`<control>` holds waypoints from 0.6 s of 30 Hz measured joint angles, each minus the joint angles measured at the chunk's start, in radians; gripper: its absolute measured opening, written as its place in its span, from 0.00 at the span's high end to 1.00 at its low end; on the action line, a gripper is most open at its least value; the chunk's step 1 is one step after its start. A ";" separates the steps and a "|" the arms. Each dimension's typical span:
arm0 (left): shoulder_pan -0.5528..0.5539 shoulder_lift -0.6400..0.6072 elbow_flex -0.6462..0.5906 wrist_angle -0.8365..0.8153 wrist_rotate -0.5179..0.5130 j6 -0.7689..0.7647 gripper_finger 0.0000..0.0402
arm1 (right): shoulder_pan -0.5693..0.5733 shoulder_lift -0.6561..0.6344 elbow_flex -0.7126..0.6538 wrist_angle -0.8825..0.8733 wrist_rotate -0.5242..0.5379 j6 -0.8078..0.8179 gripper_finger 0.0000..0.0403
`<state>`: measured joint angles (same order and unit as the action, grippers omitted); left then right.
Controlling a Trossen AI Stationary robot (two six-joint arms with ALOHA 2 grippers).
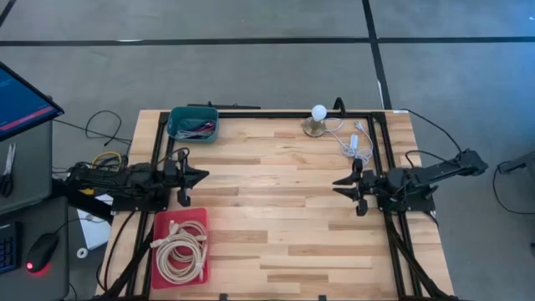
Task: Pick & Place USB Port
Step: Return to Home Position
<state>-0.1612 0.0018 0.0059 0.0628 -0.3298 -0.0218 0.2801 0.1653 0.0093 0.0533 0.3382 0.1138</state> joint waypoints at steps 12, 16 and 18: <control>0.000 0.074 0.000 -0.001 0.000 0.009 0.97 | 0.000 0.108 0.000 0.000 0.000 0.019 0.77; 0.000 0.075 0.000 -0.001 0.000 0.009 0.97 | 0.000 0.123 0.000 -0.001 0.000 0.019 0.77; 0.000 0.075 0.000 0.001 0.000 0.009 0.97 | 0.000 0.121 0.000 0.000 0.000 0.021 0.77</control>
<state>-0.1615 0.0772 0.0059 0.0640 -0.3298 -0.0129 0.2798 0.2864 0.0090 0.0530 0.3382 0.1345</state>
